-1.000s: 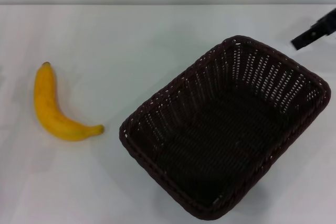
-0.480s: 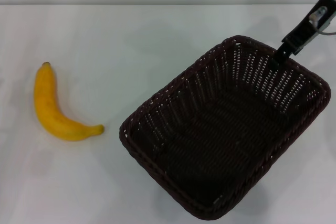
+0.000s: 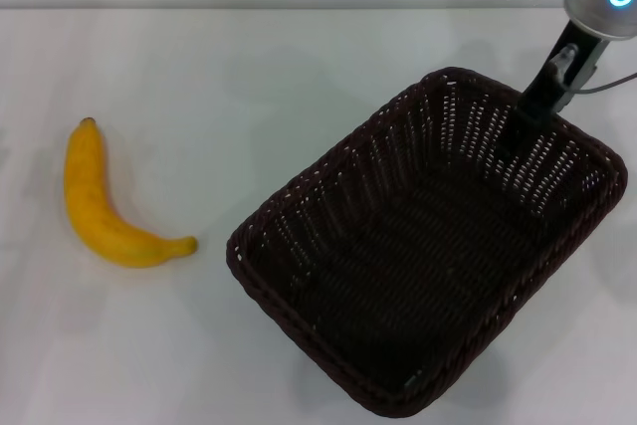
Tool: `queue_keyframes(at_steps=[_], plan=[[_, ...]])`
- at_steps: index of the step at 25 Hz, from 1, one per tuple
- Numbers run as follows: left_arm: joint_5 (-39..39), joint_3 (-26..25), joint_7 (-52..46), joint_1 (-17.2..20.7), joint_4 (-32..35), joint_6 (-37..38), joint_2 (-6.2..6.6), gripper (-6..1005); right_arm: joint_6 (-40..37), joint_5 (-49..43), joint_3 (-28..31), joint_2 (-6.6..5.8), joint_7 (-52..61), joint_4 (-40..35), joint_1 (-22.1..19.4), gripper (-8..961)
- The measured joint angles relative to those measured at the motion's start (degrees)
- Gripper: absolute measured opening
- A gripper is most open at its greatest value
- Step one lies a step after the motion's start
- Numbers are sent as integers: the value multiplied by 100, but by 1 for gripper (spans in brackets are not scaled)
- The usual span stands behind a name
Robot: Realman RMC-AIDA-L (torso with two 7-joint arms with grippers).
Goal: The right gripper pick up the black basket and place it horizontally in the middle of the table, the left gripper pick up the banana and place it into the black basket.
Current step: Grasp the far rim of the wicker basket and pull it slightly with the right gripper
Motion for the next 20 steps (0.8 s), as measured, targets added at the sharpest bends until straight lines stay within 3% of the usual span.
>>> queue_keyframes(at_steps=[12,20], plan=[[-15,2,2,-16,-39,-115,-14,879,-102,47,-414,34,-511,401,31,650],[-251,-9,174,-35,-83,-323,-18,879,-32,85,-418,19,-200,339,68,323]])
